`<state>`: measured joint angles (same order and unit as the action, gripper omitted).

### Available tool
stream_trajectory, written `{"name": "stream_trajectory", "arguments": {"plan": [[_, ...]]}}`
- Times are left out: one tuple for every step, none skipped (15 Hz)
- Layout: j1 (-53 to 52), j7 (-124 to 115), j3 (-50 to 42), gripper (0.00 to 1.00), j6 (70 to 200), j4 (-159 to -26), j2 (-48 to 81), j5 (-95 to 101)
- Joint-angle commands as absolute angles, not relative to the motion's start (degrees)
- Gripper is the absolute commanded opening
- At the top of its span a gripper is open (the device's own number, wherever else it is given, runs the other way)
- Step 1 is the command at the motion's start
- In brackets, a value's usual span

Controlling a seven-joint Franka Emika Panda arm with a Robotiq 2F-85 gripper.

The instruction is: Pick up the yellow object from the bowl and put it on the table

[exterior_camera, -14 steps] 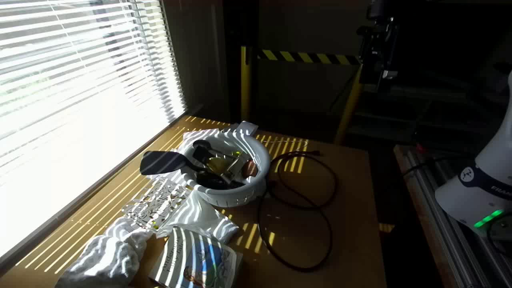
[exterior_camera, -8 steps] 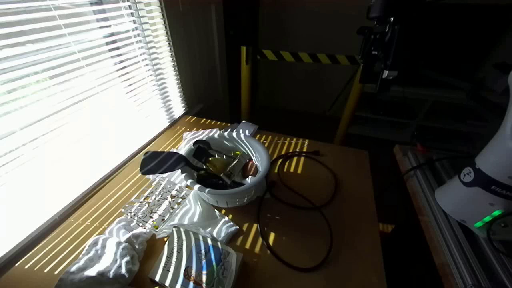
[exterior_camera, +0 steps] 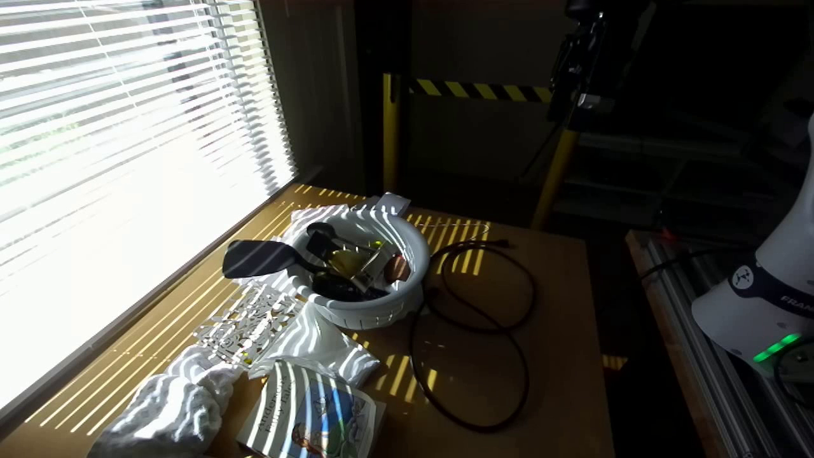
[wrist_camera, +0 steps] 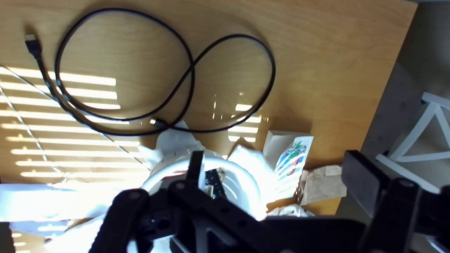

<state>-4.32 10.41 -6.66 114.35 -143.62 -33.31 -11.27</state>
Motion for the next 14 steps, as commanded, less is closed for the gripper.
{"name": "stream_trajectory", "arguments": {"plan": [[-3.1, 13.3, -8.6, 1.00, 122.5, -139.8, -26.6, -13.3], [-3.1, 13.4, -8.7, 1.00, 125.1, -138.1, -24.0, -13.1], [-3.2, 13.3, -8.8, 1.00, 126.9, -136.9, -22.2, -13.0], [-3.2, 12.2, -8.6, 1.00, 128.4, -134.6, -19.1, -13.1], [-3.3, 11.6, -8.4, 1.00, 129.3, -132.9, -16.8, -13.3], [-3.0, 10.0, -7.8, 1.00, 129.7, -130.7, -14.3, -13.1], [-2.8, 9.3, -7.5, 1.00, 129.8, -129.0, -12.5, -13.1], [-2.3, 11.0, -7.4, 1.00, 129.7, -134.2, -18.0, -12.0], [-2.2, 10.8, -7.1, 1.00, 129.8, -133.0, -16.4, -12.0], [-2.1, 10.8, -6.9, 1.00, 129.7, -132.9, -15.9, -12.0], [-2.1, 10.8, -6.9, 1.00, 129.7, -133.0, -15.9, -12.0], [-2.0, 10.8, -6.9, 1.00, 129.8, -133.2, -16.3, -12.0], [-2.0, 10.8, -6.9, 1.00, 129.8, -133.3, -16.6, -12.0], [-2.0, 10.8, -7.0, 1.00, 129.8, -133.3, -16.8, -12.0]]}}
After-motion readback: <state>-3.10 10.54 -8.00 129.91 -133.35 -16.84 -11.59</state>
